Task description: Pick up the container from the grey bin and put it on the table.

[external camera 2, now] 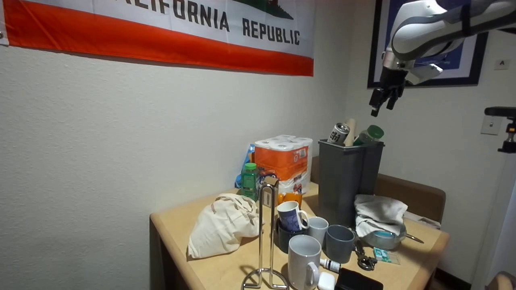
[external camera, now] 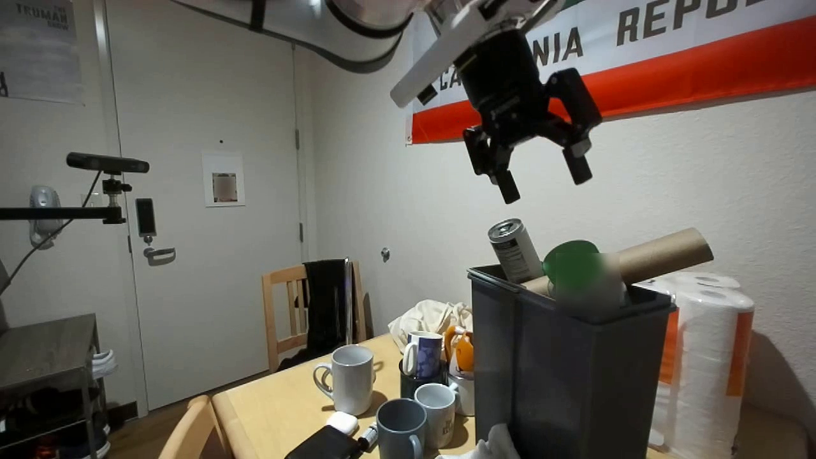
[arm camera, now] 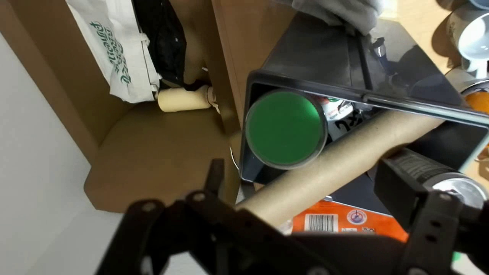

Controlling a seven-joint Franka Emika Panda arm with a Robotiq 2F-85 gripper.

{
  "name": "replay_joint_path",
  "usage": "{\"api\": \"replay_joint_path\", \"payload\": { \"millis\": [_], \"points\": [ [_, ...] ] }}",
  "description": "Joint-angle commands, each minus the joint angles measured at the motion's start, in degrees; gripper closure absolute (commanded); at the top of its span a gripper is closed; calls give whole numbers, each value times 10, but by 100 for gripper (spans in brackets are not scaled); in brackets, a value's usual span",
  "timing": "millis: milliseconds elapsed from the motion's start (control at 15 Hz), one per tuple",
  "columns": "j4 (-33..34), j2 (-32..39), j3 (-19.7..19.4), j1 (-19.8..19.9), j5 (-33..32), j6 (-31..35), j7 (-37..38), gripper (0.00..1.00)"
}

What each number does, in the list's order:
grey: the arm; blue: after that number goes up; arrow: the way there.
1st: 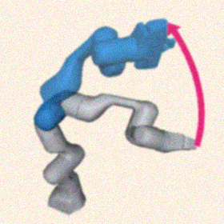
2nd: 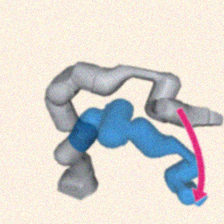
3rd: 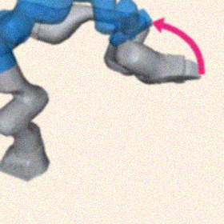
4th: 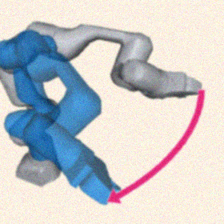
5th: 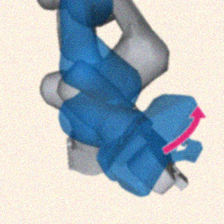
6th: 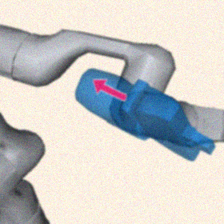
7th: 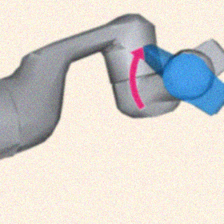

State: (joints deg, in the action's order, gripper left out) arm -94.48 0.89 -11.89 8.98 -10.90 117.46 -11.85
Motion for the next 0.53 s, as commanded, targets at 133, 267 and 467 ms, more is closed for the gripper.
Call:
{"api": "replay_joint_path", "payload": {
  "millis": [133,267,467],
  "points": [
    [44,68,1,23,44,15,8,0],
    [48,79,1,28,51,12,12,0],
    [49,86,1,32,54,14,22,0]
  ]
}}
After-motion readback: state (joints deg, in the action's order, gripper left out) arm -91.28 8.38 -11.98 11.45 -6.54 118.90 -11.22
